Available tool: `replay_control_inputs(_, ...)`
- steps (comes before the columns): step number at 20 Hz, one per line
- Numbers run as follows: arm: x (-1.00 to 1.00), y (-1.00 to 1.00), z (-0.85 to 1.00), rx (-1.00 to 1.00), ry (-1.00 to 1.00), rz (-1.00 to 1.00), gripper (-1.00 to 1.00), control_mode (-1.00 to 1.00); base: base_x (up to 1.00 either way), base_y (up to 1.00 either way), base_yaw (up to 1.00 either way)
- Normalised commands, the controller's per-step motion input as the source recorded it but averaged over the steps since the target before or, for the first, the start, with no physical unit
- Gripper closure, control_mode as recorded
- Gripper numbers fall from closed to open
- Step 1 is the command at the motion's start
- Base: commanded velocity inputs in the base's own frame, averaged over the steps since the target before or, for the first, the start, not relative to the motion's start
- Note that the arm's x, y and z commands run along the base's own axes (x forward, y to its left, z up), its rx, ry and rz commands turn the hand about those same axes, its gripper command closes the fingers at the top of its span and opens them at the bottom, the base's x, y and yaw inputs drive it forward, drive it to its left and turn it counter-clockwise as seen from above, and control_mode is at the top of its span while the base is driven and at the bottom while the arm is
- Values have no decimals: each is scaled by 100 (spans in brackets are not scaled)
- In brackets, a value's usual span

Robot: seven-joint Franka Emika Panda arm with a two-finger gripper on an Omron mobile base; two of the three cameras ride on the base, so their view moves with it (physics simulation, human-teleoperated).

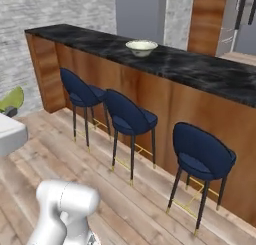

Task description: There is a bowl on the dining counter. Grab a lemon wedge from the fridge and place it in the bowl. Then get the liquor bottle and glass cup from the cabinet and place them next to the bowl.

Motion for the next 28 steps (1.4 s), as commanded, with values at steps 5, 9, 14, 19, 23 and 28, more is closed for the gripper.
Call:
replay_control_inputs(5, 0, 0, 0, 0, 0, 0, 100, 100, 88, 93, -38)
replay_control_inputs(9, 0, 0, 0, 0, 0, 0, 100, 100, 88, 82, -42)
replay_control_inputs(14, 0, 0, 0, 0, 0, 0, 100, 100, 89, 75, -44)
replay_control_inputs(19, 0, 0, 0, 0, 0, 0, 100, 100, 84, 68, -44)
replay_control_inputs(23, 0, 0, 0, 0, 0, 0, 100, 100, 67, 42, -43)
replay_control_inputs(28, 0, 0, 0, 0, 0, 0, 100, 100, 67, 32, -43)
